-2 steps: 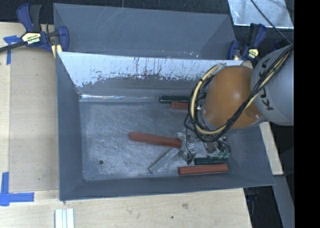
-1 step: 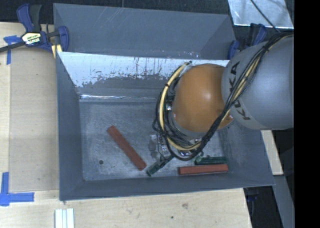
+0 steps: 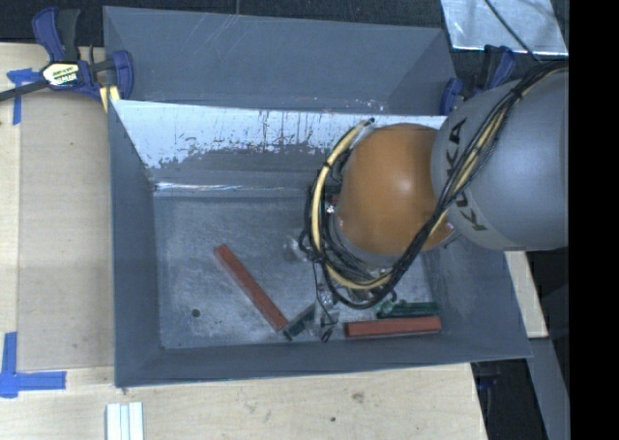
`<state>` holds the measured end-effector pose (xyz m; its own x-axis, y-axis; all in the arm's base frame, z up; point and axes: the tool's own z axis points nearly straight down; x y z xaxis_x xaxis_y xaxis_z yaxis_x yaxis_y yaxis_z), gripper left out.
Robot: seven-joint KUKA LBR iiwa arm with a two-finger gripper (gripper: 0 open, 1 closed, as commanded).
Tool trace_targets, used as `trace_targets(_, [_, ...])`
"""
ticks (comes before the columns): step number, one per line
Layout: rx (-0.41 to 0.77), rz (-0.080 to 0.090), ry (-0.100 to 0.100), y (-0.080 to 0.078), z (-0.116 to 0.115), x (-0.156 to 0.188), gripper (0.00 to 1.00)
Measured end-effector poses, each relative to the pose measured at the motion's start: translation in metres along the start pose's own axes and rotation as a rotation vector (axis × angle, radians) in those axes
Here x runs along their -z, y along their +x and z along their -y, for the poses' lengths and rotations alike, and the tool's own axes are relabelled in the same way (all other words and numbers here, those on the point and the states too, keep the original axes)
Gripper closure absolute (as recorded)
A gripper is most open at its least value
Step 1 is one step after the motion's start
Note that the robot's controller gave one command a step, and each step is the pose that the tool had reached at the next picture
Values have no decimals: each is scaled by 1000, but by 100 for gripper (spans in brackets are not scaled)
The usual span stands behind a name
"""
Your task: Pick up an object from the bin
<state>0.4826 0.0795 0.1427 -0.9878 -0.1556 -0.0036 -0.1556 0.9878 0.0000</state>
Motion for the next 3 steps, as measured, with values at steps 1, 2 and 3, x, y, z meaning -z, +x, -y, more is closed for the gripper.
trace_targets(1, [-15, 3, 2, 5, 49, -75, 0])
trace_targets(2, [-9, 3, 1, 5, 46, -72, 100])
trace_targets(3, [-16, 8, 1, -8, 38, 128, 100])
